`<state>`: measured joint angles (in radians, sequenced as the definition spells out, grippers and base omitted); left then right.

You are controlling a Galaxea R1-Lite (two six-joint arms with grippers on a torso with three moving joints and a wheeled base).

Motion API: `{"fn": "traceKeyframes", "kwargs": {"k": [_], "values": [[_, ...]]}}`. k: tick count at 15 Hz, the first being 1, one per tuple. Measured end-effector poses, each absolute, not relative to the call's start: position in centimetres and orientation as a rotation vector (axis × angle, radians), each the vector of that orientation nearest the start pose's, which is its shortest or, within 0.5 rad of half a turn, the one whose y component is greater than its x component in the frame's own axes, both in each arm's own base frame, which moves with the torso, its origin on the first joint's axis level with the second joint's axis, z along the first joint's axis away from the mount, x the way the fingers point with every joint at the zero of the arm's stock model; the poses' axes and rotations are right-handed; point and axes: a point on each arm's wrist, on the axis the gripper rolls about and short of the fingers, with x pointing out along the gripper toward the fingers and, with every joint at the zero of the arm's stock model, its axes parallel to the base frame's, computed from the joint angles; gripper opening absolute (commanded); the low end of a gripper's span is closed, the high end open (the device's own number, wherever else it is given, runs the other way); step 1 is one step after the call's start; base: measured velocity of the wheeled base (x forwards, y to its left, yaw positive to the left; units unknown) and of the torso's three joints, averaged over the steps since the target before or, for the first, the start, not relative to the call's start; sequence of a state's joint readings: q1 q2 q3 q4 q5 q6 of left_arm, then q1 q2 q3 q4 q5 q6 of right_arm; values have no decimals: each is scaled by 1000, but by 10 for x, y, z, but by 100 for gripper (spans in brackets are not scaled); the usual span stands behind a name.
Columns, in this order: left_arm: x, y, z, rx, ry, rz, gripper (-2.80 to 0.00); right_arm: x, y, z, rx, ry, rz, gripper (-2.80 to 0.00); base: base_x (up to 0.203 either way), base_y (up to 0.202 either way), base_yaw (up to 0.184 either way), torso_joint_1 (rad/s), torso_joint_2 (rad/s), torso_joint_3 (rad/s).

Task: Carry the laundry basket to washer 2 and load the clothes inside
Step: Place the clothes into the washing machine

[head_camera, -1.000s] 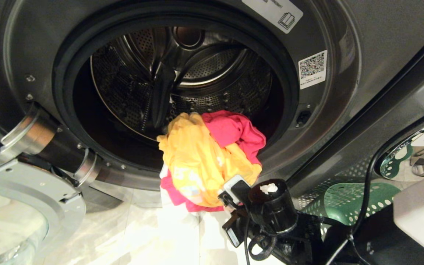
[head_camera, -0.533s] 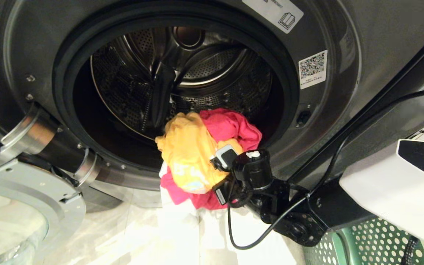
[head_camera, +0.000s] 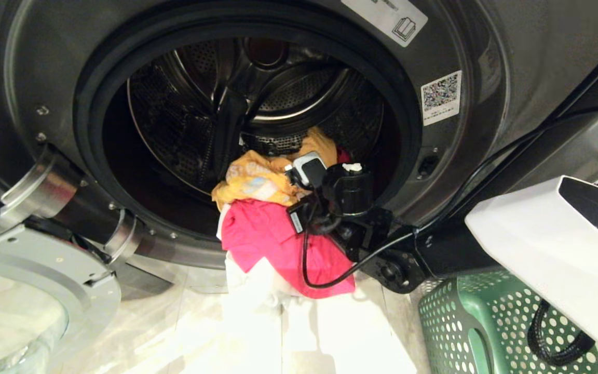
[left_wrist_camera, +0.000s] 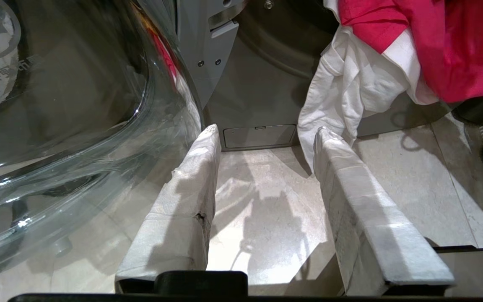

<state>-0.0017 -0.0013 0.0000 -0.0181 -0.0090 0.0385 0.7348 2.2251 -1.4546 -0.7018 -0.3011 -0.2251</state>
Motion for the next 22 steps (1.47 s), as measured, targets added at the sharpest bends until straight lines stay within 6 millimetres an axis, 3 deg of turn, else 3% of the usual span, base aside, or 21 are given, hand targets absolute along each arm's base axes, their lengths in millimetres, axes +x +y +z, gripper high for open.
{"fn": "traceKeyframes", "kwargs": {"k": [6, 9, 12, 16, 18, 20, 22], "values": [[-23, 0, 77, 39, -20, -12, -280, 376, 296, 190, -259, -100, 372, -280, 0, 0, 0, 0, 0, 0], [-23, 0, 77, 39, -20, -12, -280, 367, 299, 201, -258, -126, 387, -280, 0, 0, 0, 0, 0, 0], [-23, 0, 77, 40, -20, -14, -280, 333, 300, 203, -277, -87, 447, -280, 0, 0, 0, 0, 0, 0], [-23, 0, 77, 40, -20, -14, -280, 259, 285, 208, -297, -22, 540, -280, 0, 0, 0, 0, 0, 0], [-23, 0, 77, 40, -20, -14, -280, 225, 267, 211, -306, 2, 533, -280, 0, 0, 0, 0, 0, 0], [-23, 0, 77, 35, -20, -12, -280, 196, 237, 205, -332, 46, 485, -280, 0, 0, 0, 0, 0, 0], [-23, 0, 78, 5, -21, -6, -280, 182, 199, 193, -326, 110, 371, -280, 0, 0, 0, 0, 0, 0]]}}
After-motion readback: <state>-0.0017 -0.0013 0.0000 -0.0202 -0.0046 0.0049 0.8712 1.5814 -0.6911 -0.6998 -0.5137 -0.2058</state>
